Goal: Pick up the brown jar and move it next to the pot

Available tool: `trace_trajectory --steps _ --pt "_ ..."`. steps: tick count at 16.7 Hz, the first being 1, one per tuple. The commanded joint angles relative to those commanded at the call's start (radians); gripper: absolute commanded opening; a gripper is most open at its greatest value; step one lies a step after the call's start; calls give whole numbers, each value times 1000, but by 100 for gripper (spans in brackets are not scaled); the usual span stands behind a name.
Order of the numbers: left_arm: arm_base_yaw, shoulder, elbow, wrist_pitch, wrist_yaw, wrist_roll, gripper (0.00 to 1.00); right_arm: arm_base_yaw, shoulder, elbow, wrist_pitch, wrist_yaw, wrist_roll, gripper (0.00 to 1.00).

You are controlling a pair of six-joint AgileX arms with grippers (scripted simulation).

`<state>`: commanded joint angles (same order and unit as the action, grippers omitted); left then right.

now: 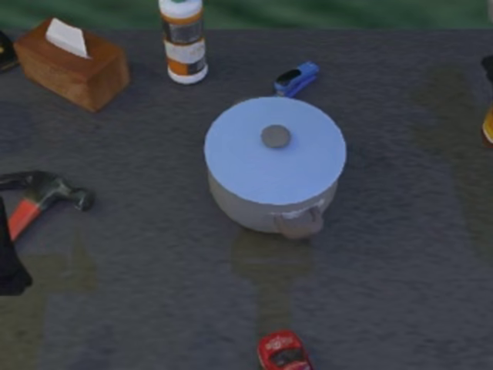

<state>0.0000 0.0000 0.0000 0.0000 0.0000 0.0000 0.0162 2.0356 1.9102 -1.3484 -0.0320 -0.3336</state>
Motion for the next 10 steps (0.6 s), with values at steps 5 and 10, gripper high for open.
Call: trace_trajectory --steps 5,10 --pt "0 0 0 0 0 0 100 -4 -2 -2 1 0 4 0" --pt "0 0 0 0 0 0 100 70 25 -19 38 15 164 0"
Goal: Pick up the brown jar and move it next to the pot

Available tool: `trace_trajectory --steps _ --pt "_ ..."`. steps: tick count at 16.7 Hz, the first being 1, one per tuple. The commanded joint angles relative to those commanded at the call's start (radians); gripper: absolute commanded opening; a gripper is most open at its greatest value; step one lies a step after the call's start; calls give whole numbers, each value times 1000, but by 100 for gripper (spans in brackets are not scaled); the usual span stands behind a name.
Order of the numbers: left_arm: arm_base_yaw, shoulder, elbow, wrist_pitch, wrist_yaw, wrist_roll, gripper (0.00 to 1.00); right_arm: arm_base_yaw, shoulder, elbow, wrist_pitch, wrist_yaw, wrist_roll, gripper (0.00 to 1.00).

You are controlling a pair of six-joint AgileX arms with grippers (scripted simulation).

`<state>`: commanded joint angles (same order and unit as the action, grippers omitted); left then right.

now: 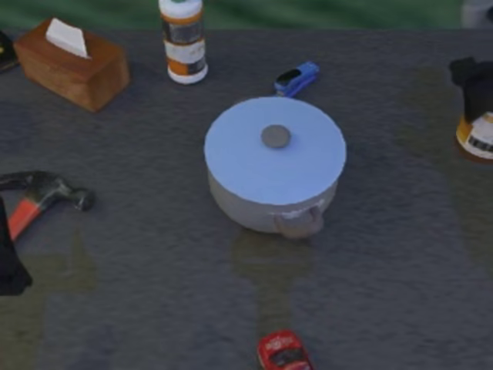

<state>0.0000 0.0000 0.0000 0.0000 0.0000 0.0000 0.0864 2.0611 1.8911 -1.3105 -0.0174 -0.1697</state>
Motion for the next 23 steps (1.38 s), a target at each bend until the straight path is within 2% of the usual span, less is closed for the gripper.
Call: trace_trajectory --steps 6,9,15,23 --pt "0 0 0 0 0 0 100 146 37 -41 88 33 361 0" --pt "0 0 0 0 0 0 100 194 49 -61 115 44 454 0" --pt "0 0 0 0 0 0 100 196 46 -65 120 43 464 0" --pt "0 0 0 0 0 0 100 200 89 -203 296 46 465 0"
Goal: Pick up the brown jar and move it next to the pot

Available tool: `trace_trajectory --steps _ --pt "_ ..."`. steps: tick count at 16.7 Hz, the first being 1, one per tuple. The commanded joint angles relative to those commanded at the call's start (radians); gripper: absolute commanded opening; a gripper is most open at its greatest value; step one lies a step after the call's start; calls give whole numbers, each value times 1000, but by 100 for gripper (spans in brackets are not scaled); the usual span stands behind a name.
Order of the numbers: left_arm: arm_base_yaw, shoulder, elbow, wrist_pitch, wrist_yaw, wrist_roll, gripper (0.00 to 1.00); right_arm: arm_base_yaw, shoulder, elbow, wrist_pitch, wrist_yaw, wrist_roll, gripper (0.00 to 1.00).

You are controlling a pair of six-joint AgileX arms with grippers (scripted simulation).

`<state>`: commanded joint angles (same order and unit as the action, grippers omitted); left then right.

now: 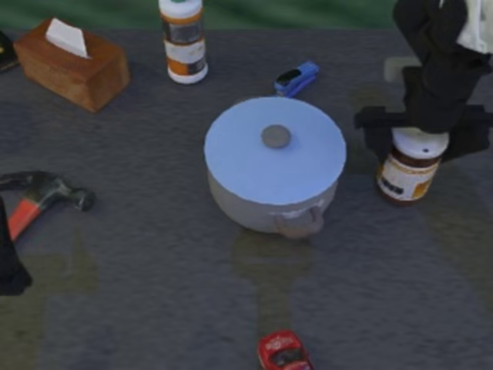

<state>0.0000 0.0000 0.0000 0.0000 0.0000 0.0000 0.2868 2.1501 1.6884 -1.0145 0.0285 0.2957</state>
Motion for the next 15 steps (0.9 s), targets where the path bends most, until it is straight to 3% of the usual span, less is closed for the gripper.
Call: trace_trajectory --steps 3,15 --pt "0 0 0 0 0 0 100 0 0 0 0 0 0 0" --pt "0 0 0 0 0 0 100 0 0 0 0 0 0 90"
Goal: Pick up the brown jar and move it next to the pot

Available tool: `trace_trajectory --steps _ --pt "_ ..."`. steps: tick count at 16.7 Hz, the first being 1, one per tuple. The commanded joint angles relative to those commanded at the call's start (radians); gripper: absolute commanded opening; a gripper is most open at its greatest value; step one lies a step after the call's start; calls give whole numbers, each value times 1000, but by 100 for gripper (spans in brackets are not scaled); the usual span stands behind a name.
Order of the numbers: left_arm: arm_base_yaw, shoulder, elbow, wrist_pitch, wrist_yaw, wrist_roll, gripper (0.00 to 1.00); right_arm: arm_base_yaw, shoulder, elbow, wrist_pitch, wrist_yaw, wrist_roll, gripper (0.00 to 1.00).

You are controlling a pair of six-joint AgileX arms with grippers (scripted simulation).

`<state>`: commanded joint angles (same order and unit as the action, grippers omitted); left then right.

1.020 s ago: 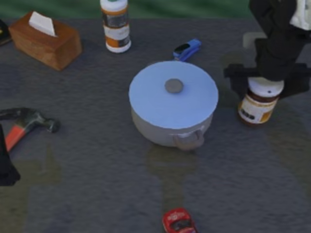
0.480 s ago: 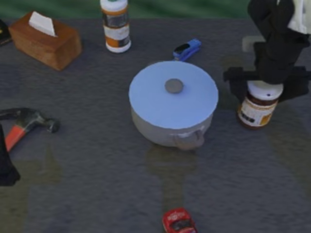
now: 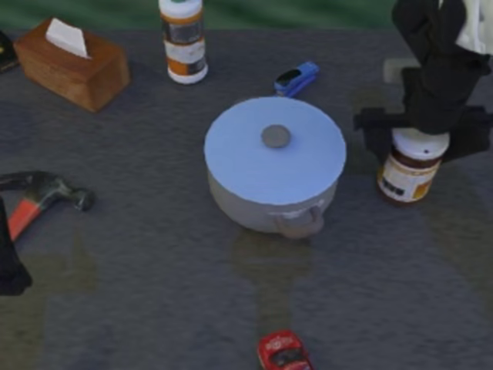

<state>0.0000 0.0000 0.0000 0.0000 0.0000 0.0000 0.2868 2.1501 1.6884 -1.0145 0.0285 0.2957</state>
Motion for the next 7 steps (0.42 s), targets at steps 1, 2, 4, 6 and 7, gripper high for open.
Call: trace_trajectory --steps 1,2,4,6,7 --pt "0 0 0 0 0 0 100 0 0 0 0 0 0 98" --pt "0 0 0 0 0 0 100 0 0 0 0 0 0 100" --pt "0 0 0 0 0 0 100 0 0 0 0 0 0 100" --pt "0 0 0 0 0 0 100 0 0 0 0 0 0 100" --pt "0 0 0 0 0 0 100 0 0 0 0 0 0 100"
